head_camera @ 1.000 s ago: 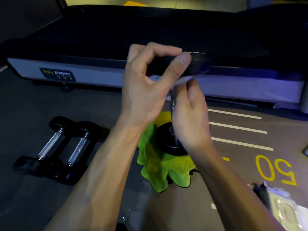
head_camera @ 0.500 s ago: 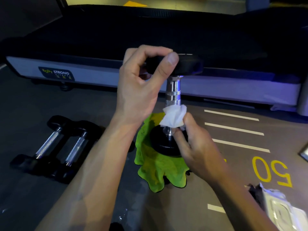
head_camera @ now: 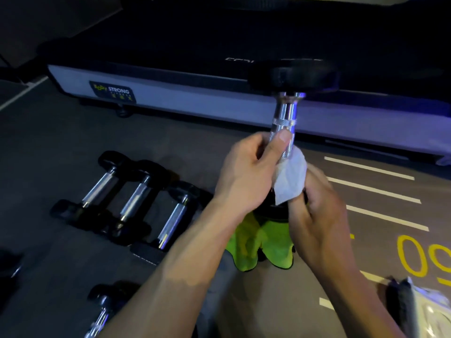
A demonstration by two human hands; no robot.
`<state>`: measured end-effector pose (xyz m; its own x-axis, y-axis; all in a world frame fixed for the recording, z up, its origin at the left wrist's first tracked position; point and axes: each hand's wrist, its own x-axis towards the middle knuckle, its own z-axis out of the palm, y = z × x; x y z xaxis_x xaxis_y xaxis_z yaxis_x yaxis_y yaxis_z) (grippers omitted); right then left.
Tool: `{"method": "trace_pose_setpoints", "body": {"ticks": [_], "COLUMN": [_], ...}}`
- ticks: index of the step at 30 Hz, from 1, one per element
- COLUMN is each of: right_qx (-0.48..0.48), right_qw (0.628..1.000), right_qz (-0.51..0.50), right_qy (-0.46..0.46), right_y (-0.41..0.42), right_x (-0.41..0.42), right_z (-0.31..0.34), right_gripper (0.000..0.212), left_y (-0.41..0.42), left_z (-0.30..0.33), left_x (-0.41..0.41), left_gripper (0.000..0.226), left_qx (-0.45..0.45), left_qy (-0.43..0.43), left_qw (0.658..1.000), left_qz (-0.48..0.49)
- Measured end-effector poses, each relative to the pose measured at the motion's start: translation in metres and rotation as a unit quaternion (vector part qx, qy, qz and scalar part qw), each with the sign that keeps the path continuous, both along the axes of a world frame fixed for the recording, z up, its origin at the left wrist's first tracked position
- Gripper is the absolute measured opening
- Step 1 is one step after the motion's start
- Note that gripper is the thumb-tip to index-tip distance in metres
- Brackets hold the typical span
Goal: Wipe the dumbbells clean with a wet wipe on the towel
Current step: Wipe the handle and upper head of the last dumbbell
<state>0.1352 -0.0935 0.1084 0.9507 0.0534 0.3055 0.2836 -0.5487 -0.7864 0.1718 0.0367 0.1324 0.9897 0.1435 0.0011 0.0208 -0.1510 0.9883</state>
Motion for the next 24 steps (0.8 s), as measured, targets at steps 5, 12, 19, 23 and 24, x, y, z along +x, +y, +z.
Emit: {"method": "trace_pose_setpoints", "body": {"ticks": [5,12,19,23,24], "right_qx": [0.059,0.059,-0.041,-0.038,-0.036], "right_qw": [0.998,0.986,0.93,0.884,0.868], "right_qz": [-0.01,0.157,0.315,0.381,0.393], "right_qy": [0.003,-0.022,0.185,0.269,0.301], "right_y": [0.012,0.051,0.132,0.159,0.165], "right_x": [-0.012,-0.044,-0.079,-0.084,-0.083], "right_z": [0.004,0.005,-0.047,-0.068,-0.073], "right_gripper": [0.031,0.044,0.031,0.022,0.021], "left_y": [0.013,0.111,0.243,0.301,0.312], "left_z": [0.007,-0.004,-0.084,-0.118,-0.126], "left_x": [-0.018,-0.081,-0.193,-0.239,-0.245], "left_gripper": [0.044,0.065,0.08,0.063,0.063], "left_qx": [-0.143,-0.102,0.285,0.457,0.486], "left_qy": [0.03,0.062,0.176,0.303,0.325], "left_qw": [0.989,0.991,0.935,0.829,0.806], "left_qz": [0.022,0.053,0.117,0.108,0.097]}}
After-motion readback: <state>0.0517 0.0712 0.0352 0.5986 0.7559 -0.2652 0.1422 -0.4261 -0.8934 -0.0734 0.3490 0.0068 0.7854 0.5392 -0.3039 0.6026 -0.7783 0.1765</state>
